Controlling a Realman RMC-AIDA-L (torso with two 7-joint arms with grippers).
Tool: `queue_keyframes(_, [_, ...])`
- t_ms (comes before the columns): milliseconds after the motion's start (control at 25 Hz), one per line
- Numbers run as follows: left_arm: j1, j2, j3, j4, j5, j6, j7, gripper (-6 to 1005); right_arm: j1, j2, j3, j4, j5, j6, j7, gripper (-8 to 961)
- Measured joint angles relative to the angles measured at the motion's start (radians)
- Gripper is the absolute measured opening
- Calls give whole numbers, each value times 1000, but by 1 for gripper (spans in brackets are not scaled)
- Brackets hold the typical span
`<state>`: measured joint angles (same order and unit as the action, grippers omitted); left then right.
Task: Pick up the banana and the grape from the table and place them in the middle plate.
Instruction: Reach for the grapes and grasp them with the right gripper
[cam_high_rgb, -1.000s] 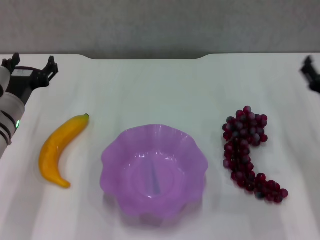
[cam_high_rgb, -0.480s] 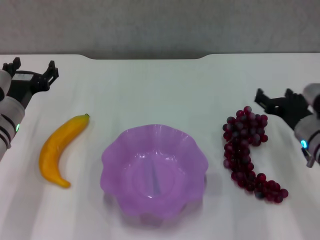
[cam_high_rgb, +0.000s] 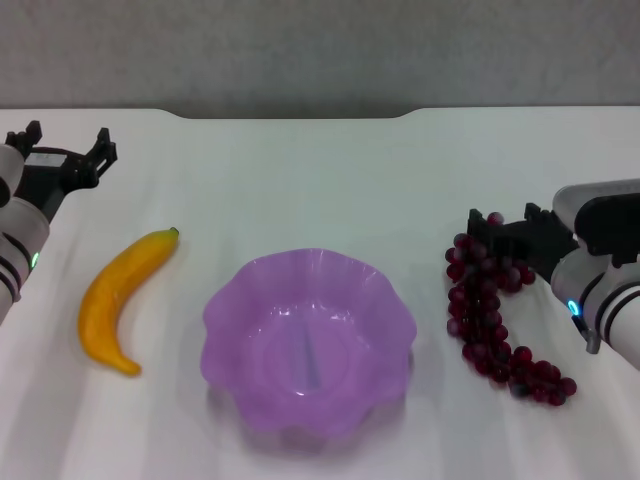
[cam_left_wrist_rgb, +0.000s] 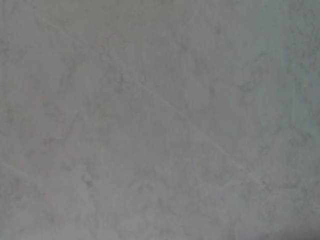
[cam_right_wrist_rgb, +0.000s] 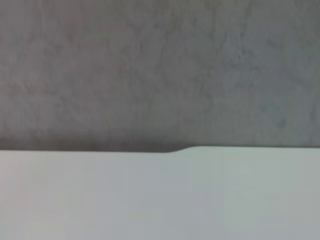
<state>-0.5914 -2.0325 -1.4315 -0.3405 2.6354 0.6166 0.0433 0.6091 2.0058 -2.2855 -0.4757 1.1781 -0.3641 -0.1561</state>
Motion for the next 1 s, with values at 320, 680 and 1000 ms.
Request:
queue_keyframes(320, [-1,0,0,0,0,0,0,896,-17,1,-7,-23,-11,16,-6,850])
queue_keyframes(680, [-4,0,2,0,0,0,1,896,-48,6,-13,-57,-64,39,-7,850])
queue_keyframes(1000, [-6,-1,2,0,1,-1,0,895,-63,6,-32,-58,-64,71,-8,850])
